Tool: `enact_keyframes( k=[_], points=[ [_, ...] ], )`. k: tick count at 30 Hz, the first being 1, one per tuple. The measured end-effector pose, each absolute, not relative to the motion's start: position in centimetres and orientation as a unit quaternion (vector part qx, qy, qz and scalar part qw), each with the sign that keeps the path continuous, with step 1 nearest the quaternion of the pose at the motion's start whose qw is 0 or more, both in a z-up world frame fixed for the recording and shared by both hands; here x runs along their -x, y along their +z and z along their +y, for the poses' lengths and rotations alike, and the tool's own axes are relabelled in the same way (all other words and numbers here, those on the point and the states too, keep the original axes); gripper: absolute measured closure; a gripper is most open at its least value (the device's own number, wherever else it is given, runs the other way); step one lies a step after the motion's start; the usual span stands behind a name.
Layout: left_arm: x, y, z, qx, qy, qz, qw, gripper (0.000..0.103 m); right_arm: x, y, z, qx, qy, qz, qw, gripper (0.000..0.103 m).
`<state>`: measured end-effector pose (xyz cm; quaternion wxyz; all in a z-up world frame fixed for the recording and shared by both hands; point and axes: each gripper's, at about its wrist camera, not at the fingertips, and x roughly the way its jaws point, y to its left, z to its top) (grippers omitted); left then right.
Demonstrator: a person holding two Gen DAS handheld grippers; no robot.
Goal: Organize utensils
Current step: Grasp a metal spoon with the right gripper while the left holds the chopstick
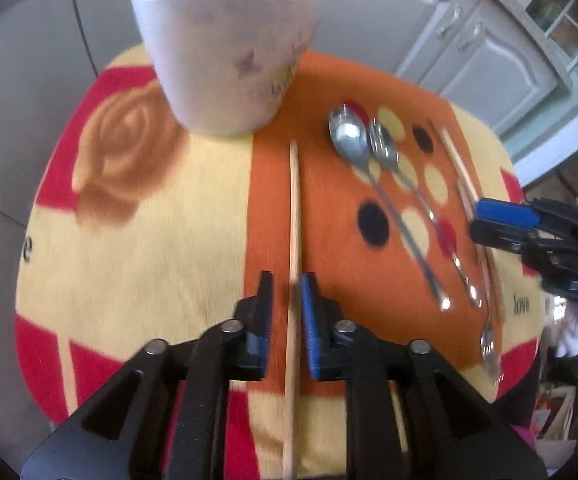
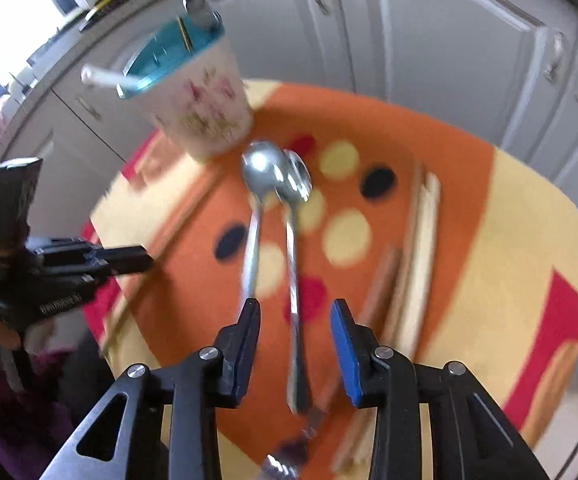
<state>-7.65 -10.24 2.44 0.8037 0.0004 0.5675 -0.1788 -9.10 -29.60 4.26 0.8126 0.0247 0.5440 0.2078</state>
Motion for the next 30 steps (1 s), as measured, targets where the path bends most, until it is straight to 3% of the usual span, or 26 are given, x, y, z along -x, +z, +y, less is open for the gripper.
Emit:
enact_keyframes(
  k=[14, 17, 21, 24, 27, 30],
  points=[
    [3.4, 1.3, -12.4, -0.01, -0.168, 0.574, 0.801, 0.081, 0.0, 2.2, -26.8, 0.057, 0.296, 0.529, 0.794, 0.068],
    [2.9, 0.9, -13.1, -0.016, -0.168, 0.573, 0.802, 0.081, -0.5, 1.4, -26.8, 0.059, 0.314, 0.536, 0.781, 0.074],
    [2.8, 1.0, -13.6, -0.023, -0.168, 0.571, 0.803, 0.081, -1.1, 1.4, -27.5, 0.033, 0.319, 0.551, 0.77, 0.094],
    [2.6, 1.0, -14.4, -0.037, -0.17, 0.57, 0.803, 0.082, -0.5, 1.5, -28.3, 0.026, 0.315, 0.559, 0.767, 0.098],
    [3.0, 1.0, -15.1, -0.058, -0.173, 0.566, 0.804, 0.095, 0.4, 1.5, -29.3, 0.02, 0.306, 0.566, 0.765, 0.101],
    [2.7, 1.0, -15.4, -0.052, -0.177, 0.57, 0.801, 0.095, 1.3, 1.7, -30.9, 0.0, 0.303, 0.554, 0.775, 0.101]
  ],
)
